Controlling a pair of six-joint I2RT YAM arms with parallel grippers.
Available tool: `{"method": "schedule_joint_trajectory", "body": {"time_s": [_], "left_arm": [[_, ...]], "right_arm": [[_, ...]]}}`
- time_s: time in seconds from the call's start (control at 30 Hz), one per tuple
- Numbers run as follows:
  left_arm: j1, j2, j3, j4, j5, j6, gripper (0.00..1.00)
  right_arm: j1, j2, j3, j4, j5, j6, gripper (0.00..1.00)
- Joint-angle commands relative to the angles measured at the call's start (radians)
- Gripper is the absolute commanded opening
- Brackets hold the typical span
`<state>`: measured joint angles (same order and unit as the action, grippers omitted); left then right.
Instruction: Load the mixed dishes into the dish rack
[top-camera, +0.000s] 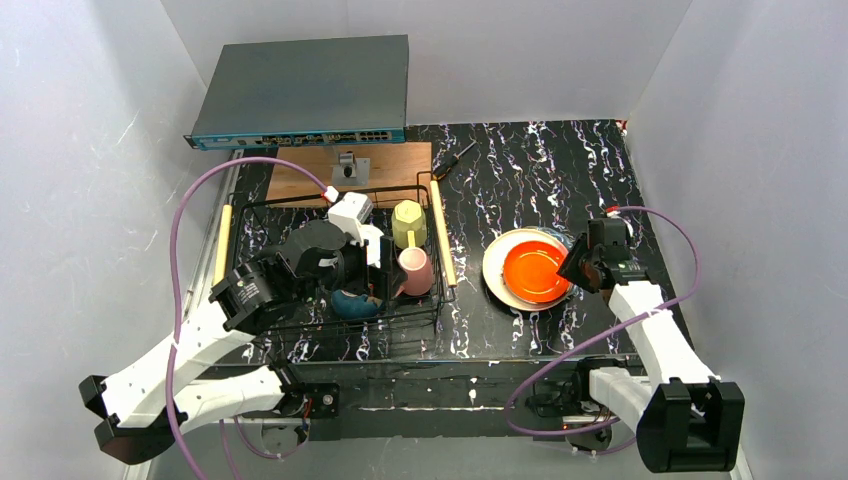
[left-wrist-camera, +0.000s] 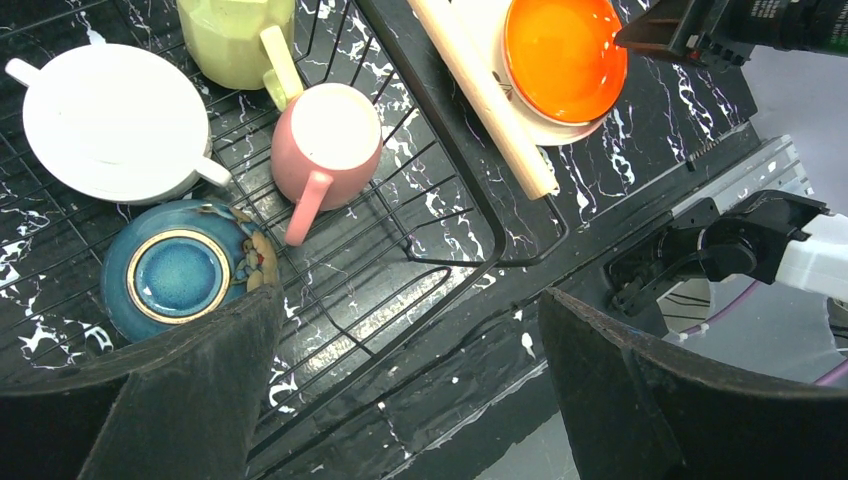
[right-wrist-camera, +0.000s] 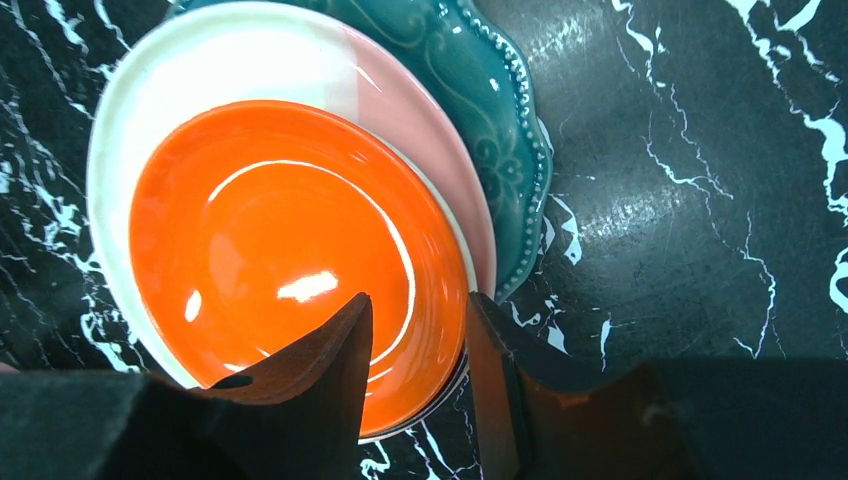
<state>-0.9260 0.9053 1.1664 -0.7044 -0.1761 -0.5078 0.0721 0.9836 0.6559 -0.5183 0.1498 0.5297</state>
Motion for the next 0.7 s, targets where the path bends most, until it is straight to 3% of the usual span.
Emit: {"method": "schedule_joint_trajectory", "body": {"time_s": [0.0,0.67], "left_arm": [[-0.004,-0.030,0.026,-0.013,-0.009,0.016,0.98],[-0.004,-0.042,0.010,-0.012,-0.012,0.017,0.98]], "right_arm": [[-0.005,0.048,0.006,0.025,-0.020,-0.016,0.47],[-0.005,0.079,0.004,0.056,-0.111,-0.055,0.40]]}}
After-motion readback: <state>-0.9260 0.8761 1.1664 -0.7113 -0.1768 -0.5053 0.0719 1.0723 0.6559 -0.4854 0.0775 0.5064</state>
